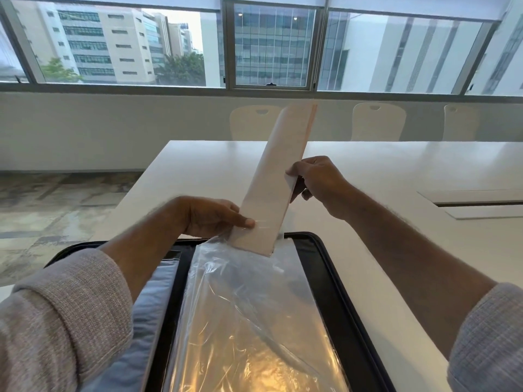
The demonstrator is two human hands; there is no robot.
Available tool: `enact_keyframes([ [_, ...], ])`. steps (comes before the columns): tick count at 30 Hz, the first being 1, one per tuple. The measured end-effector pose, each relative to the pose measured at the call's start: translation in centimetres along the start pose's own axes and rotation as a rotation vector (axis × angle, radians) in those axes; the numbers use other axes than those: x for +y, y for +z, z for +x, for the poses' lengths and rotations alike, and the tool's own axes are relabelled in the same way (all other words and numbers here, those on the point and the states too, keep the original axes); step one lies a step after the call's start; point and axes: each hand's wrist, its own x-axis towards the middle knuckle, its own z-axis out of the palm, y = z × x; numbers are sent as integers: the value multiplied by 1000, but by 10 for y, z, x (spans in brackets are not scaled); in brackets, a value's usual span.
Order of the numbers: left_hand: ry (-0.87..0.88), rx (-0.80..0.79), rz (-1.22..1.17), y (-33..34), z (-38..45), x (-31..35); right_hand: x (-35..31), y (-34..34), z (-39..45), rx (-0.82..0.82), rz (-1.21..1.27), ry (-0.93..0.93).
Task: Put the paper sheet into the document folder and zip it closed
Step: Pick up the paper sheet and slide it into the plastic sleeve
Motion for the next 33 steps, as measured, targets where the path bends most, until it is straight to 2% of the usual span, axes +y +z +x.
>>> enact_keyframes([
  [10, 145, 192, -52, 5, 14, 4, -2, 9, -4, -142, -168, 5],
  [14, 186, 404, -90, 18, 18, 13, -1, 16, -1, -104, -286, -37],
  [16, 174, 502, -87, 23, 17, 22, -1, 21, 0, -70, -361, -107],
  [18, 146, 527, -63, 29, 13, 33, -3, 27, 0, -69, -397, -161],
  [21, 102, 587, 32, 31, 5, 39, -2, 30, 0, -83, -378, -165],
  [25, 60, 767, 82, 17, -3, 29, 14, 28, -1, -47, -451, -192],
  [29, -12, 919, 119, 3, -14, 6, 36, 22, -1, -2, -399, -104],
  [33, -101, 982, 209, -4, -15, -23, 54, 20, -3, -5, -325, 1],
])
